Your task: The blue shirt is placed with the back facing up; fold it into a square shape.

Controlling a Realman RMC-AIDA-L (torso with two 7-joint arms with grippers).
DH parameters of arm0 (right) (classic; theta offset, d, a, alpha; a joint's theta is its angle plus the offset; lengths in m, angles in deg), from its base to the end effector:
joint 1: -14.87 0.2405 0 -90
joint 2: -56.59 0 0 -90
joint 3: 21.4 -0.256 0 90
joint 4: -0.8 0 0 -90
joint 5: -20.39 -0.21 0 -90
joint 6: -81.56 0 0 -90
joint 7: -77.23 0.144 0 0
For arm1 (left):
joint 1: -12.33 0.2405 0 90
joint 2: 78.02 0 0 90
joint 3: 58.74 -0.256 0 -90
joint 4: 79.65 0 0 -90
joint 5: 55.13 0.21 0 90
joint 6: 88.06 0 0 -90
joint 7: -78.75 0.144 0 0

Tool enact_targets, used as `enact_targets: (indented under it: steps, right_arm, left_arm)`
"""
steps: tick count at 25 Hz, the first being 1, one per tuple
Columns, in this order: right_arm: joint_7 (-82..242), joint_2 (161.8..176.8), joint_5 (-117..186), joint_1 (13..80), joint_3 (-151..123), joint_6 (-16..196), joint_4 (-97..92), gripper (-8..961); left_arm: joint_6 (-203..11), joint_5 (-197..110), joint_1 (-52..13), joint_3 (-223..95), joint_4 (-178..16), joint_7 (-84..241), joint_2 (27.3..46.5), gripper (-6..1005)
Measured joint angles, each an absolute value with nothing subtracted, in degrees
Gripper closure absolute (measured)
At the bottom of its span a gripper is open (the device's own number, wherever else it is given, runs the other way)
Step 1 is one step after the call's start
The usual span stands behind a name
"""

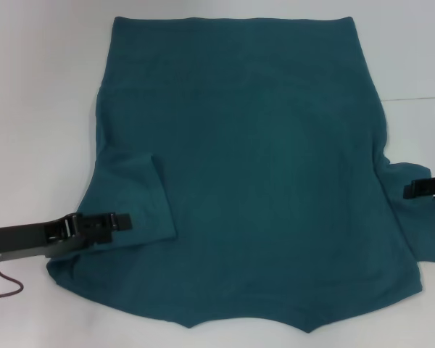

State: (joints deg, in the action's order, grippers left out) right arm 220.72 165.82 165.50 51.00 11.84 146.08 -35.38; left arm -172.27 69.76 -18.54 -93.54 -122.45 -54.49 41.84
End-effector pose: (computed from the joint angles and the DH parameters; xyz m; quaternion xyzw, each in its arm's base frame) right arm 0.3556 0.3871 0.0835 -0.6792 0.6612 0.0778 0.3089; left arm -0.2818 0.3424 0.0110 -0.7476 -0.6180 -0.2244 0.0934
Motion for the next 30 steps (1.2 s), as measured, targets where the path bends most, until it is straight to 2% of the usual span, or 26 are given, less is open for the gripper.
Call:
enact_targets:
  steps: [18,30]
  right_arm:
    - [217.8,167.04,161.4,51.7,11.7,144.6,-34.0,210]
    - [220.0,166.47,163.1,51.8,14.6,145.3,-34.0,210]
  left_arm:
    - [-172.3,69.8,-18.5,-93.5,-121.7,-54.5,42.09,339]
    - [-171.6,69.8,-18.9,-93.5,-121.0,-54.6,41.95,338]
